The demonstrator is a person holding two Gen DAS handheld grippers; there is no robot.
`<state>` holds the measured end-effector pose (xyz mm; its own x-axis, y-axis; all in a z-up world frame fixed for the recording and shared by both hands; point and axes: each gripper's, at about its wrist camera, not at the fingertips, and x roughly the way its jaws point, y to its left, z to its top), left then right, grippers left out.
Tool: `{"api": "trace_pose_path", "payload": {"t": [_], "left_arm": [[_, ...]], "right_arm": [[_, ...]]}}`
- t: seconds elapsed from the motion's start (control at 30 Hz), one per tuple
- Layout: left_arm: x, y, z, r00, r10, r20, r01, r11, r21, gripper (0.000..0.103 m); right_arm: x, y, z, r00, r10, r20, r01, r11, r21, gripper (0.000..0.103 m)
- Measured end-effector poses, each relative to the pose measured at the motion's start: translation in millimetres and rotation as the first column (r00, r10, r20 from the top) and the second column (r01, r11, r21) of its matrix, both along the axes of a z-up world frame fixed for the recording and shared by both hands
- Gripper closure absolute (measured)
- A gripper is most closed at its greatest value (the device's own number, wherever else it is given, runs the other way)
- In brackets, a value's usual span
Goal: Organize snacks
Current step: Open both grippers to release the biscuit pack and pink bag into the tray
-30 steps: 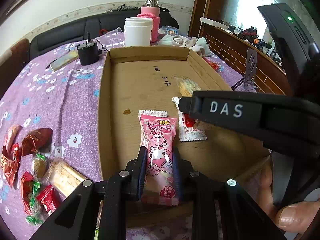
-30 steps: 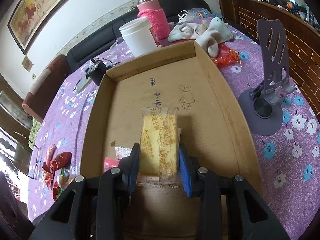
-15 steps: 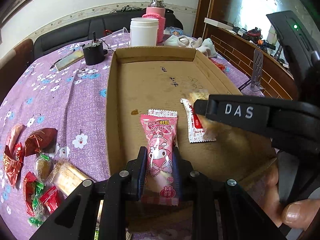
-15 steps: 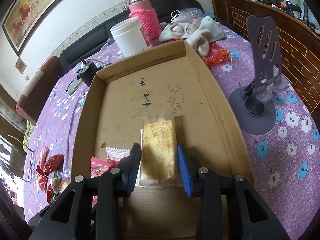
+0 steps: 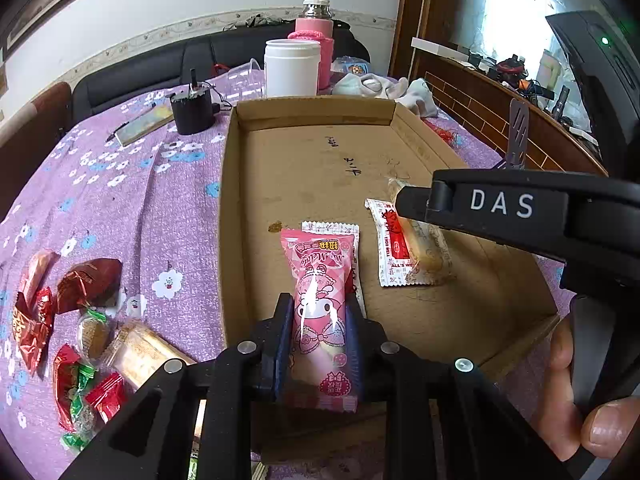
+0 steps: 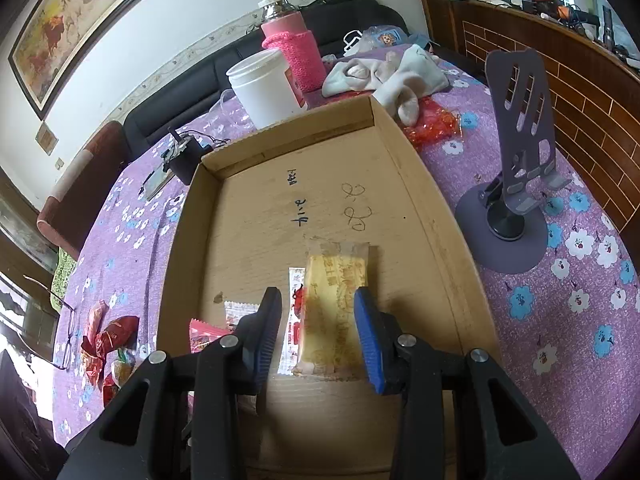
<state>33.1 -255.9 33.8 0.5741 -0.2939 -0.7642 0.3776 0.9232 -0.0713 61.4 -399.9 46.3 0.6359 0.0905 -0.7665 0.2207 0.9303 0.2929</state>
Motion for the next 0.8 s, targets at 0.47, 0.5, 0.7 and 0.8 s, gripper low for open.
{"api": "trace_pose_path", "payload": {"t": [0.47, 0.5, 0.7, 0.8], "left_arm": [[-8, -2, 10, 0.997, 0.007, 0.082, -0.010, 0.999, 0.031, 0.076], [-9, -2, 10, 0.996, 0.008, 0.085, -0.011, 0.999, 0.032, 0.075], [-12, -1, 14, 0.993, 0.017, 0.114, -0.021, 0.999, 0.037, 0.067], [-13, -1, 14, 0.992, 0.019, 0.125, -0.025, 0.999, 0.043, 0.067]], "right_arm": [[-1, 2, 2, 1.000, 0.004, 0.014, -0.004, 1.000, -0.002, 0.067], [-1, 2, 3, 1.000, 0.004, 0.015, -0.004, 1.000, -0.003, 0.067], [-2, 4, 3, 1.000, 0.009, 0.017, -0.009, 1.000, -0.013, 0.067], [-3, 5, 4, 1.000, 0.007, 0.022, -0.007, 1.000, -0.024, 0.067]]}}
